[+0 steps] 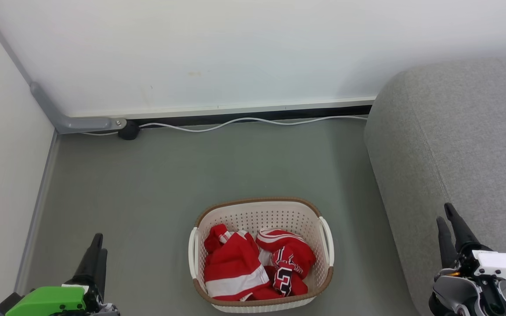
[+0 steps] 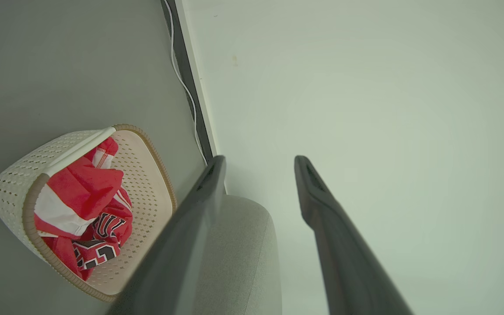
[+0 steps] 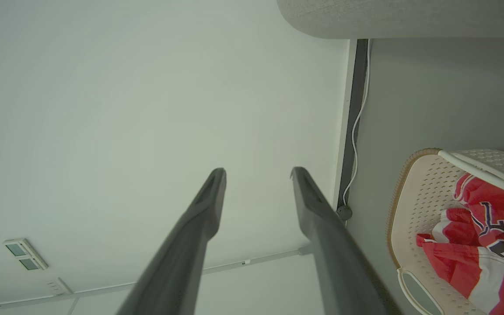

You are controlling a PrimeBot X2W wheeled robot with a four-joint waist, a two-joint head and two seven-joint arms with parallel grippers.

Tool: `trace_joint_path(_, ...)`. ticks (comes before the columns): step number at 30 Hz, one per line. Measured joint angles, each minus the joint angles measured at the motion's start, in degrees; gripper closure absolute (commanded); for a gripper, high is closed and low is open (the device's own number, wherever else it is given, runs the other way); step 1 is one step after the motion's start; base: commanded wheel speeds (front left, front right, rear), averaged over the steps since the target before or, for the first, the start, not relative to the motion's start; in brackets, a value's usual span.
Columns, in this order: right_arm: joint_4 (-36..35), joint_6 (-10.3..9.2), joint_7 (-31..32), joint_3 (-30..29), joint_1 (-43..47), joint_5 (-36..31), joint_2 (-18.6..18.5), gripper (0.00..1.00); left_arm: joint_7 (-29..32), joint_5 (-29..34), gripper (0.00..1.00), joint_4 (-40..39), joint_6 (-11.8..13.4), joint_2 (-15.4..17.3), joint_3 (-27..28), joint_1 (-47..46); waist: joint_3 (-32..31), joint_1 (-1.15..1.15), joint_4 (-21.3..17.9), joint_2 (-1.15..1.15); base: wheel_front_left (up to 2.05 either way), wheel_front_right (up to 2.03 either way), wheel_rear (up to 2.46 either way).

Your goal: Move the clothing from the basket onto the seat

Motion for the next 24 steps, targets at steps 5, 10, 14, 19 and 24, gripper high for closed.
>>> trace_joint_path(5, -0.1, 0.0, -0.8, 0.5, 0.0, -0.2, 0.0, 0.0, -0.7, 0.4, 0.0, -0.3, 0.0, 0.0, -0.2, 0.0, -0.1, 0.0, 0.0, 0.0, 0.0, 0.0, 0.0)
trace_joint_path(10, -0.3, 0.0, -1.8, 1.4, 0.0, -1.8, -0.1, 0.0, -1.7, 1.3, 0.0, -1.1, 0.0, 0.0, -0.8, 0.0, -0.2, 0.0, 0.0, 0.0, 0.0, 0.0, 0.0)
trace_joint_path(14, -0.5, 0.0, -2.6, 2.0, 0.0, -3.5, -0.1, 0.0, -2.6, 3.4, 0.0, -1.8, 0.0, 0.0, -1.1, 0.0, -0.3, 0.0, 0.0, 0.0, 0.0, 0.0, 0.0)
trace_joint_path(19, -1.4, -0.23, -3.6, 2.4, 0.0, -6.8, -0.1, 0.0, -3.7, 6.1, 0.0, -3.1, 0.0, 0.1, -1.6, 0.0, -0.4, 0.0, 0.0, 0.0, 0.0, 0.0, 0.0)
trace_joint_path(24, -3.0, -0.59, -4.7, 2.6, -0.1, -11.8, -0.3, 0.0, -4.8, 12.1, 0.0, -5.4, 0.1, 0.3, -1.4, 0.0, -0.5, 0.0, 0.0, 0.0, 0.0, 0.0, 0.0)
